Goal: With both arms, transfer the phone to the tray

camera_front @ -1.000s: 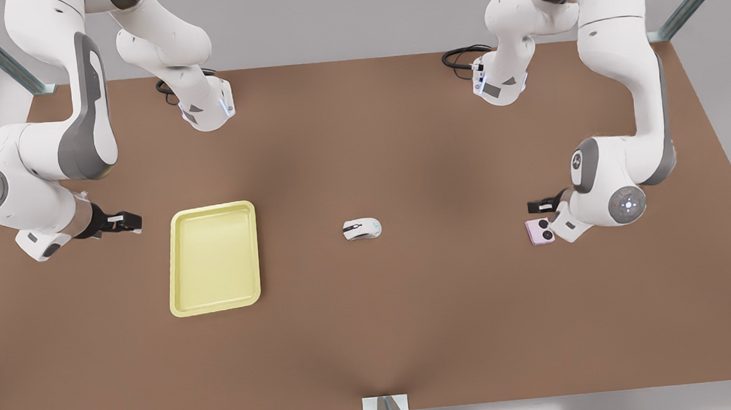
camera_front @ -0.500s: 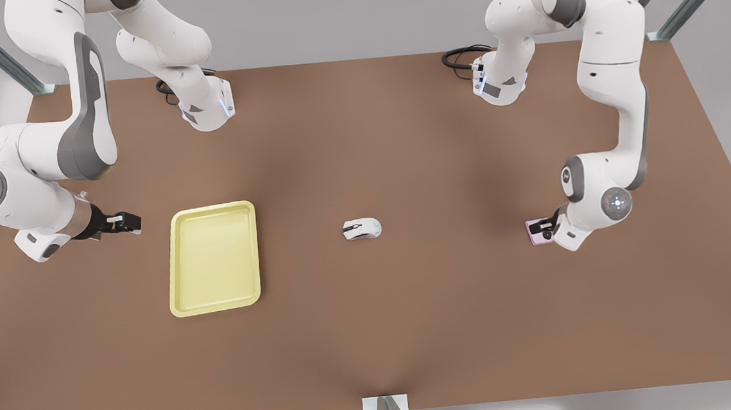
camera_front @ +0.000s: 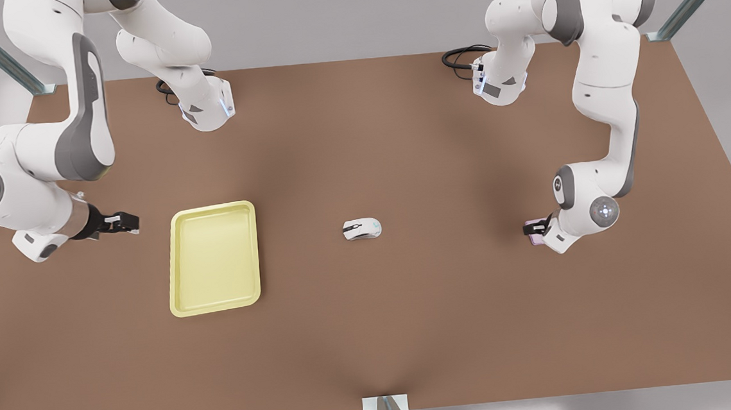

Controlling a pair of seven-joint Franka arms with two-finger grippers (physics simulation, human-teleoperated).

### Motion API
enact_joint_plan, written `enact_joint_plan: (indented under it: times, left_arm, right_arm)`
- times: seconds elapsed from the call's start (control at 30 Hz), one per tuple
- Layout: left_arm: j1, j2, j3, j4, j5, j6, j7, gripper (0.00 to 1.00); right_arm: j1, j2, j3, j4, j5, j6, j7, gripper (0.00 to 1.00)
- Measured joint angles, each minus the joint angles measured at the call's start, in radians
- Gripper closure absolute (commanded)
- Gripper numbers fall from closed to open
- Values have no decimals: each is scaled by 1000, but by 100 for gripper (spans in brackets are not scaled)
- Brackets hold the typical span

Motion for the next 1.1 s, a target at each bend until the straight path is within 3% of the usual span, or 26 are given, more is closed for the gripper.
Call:
enact_joint_plan:
  times: [0.03, 0.1, 0.37, 0.5, 0.6, 0.73, 0.9, 1.1]
  left_arm:
    - [0, 0, 0, 0, 0, 4, 5, 15]
    - [0, 1, 0, 1, 1, 10, 13, 21]
    - [-38, -45, -17, 7, 0, 12, 6, 20]
    - [-297, -79, -18, 45, -19, -4, -80, 20]
    - [-489, 74, -18, 364, -50, -87, -190, 20]
    - [-587, 257, -17, 651, -67, -174, -339, 20]
    - [-651, 394, -34, 883, -74, -217, -501, 20]
    - [-707, 476, -57, 976, -76, -185, -653, 20]
  right_arm:
    - [-1, 0, 0, 0, 0, -1, 0, 0]
    - [-1, 0, 0, 0, 0, -6, 0, 0]
    - [0, 1, 0, 1, 0, -23, 0, 0]
    - [0, 4, 0, 1, 0, -25, 0, 0]
    - [0, 5, 0, 2, 0, -27, 0, 0]
    - [2, 6, 0, 7, 1, -27, 0, 0]
    - [2, 14, 2, 18, 1, -27, 0, 0]
    - [3, 27, 2, 33, 1, -27, -1, 0]
